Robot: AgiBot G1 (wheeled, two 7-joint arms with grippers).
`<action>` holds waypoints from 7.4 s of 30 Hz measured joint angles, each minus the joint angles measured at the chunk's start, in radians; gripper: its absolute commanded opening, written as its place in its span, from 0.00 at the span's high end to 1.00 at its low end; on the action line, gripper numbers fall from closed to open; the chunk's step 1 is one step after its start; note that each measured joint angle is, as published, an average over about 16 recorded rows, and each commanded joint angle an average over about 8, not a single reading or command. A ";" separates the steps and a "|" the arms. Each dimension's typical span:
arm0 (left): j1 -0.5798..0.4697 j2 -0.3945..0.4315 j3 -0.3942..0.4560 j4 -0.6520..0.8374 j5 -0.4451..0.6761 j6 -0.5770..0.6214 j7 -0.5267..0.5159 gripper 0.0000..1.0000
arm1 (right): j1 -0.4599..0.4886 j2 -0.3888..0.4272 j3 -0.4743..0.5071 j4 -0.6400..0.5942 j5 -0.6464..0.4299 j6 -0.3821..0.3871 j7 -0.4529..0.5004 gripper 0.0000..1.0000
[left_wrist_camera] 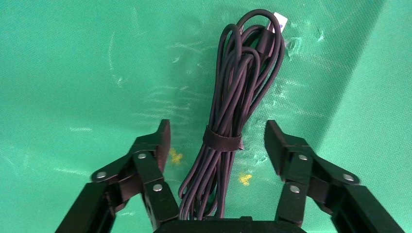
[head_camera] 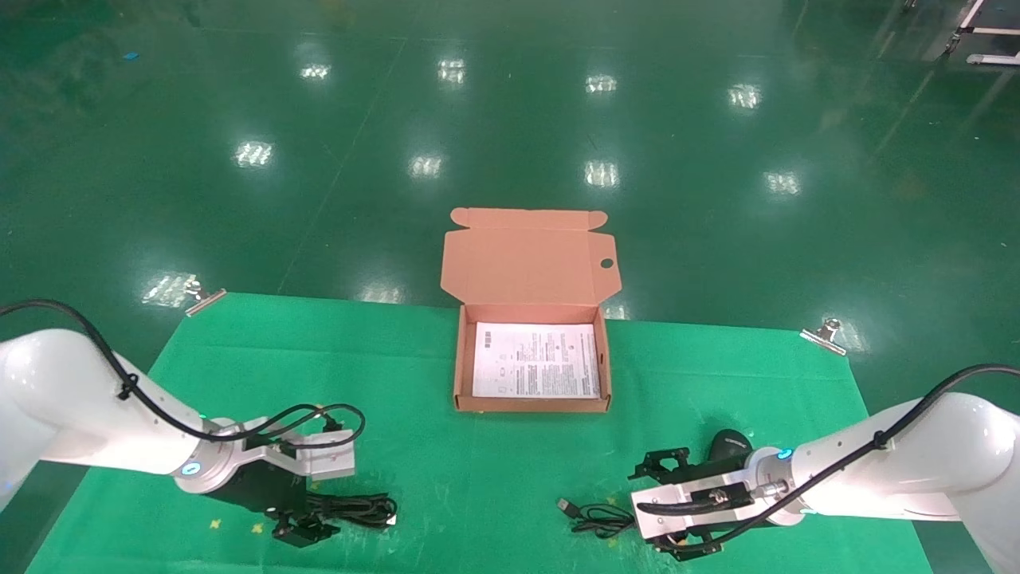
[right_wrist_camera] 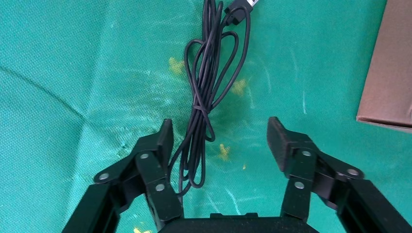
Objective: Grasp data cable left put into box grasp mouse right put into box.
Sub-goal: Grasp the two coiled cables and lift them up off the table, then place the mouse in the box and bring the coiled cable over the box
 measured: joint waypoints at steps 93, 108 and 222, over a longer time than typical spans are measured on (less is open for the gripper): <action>-0.191 -0.157 -0.083 -0.670 0.138 -0.128 -0.222 1.00 | 0.394 -0.119 0.210 0.008 0.197 0.204 -0.072 1.00; -0.139 -0.199 -0.052 -0.720 0.216 -0.077 -0.319 1.00 | 0.373 -0.213 0.192 -0.138 0.214 0.258 -0.140 1.00; -0.071 0.197 0.366 -0.313 -0.200 -0.613 0.067 0.37 | 0.280 0.382 -0.425 0.554 0.103 0.525 0.725 0.00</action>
